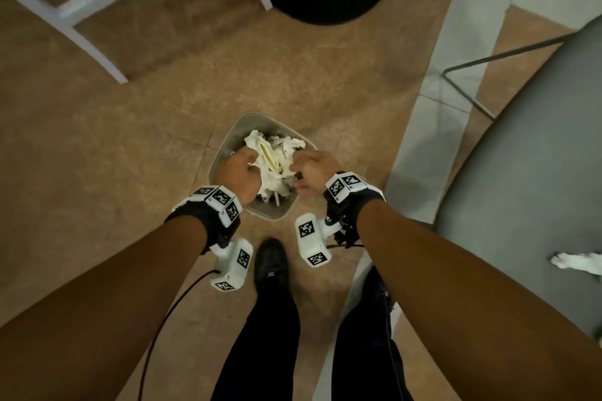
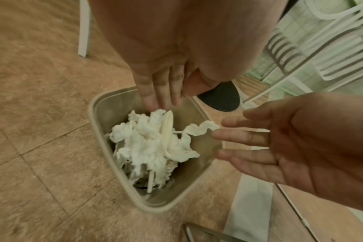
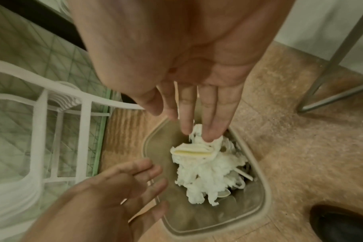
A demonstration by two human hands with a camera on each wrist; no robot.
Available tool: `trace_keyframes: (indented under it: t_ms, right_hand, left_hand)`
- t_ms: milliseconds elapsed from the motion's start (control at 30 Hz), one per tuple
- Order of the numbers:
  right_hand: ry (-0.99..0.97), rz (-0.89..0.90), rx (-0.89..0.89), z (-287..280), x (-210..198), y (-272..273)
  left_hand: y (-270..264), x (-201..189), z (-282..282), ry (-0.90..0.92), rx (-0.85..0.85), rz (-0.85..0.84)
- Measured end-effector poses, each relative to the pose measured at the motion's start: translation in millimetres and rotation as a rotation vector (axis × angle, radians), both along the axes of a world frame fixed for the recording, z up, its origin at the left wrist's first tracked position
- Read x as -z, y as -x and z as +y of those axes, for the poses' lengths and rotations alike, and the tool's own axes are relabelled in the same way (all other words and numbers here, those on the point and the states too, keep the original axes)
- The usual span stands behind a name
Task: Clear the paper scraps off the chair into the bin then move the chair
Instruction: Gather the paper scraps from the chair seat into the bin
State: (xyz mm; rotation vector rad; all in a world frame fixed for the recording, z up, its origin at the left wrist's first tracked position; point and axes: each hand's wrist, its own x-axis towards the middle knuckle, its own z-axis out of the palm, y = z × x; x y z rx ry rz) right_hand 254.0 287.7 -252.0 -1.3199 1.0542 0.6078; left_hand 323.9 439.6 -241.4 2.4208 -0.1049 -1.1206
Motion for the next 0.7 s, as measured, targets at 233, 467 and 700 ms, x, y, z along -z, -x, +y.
trace_keyframes:
  t_ms: [233, 467, 700]
  right_hand:
    - [0.082, -0.143, 0.211, -91, -110, 84]
    - [0.338, -0.127, 0.406, -198, -181, 224]
    - [0.473, -0.111, 0.523, -270, -192, 351]
  left_hand:
    - [30, -91, -105, 0.075, 0.273, -0.091]
    - [127, -165, -254, 0.178, 0.590, -0.112]
    - [278, -163, -337, 0.361, 1.100, -0.189]
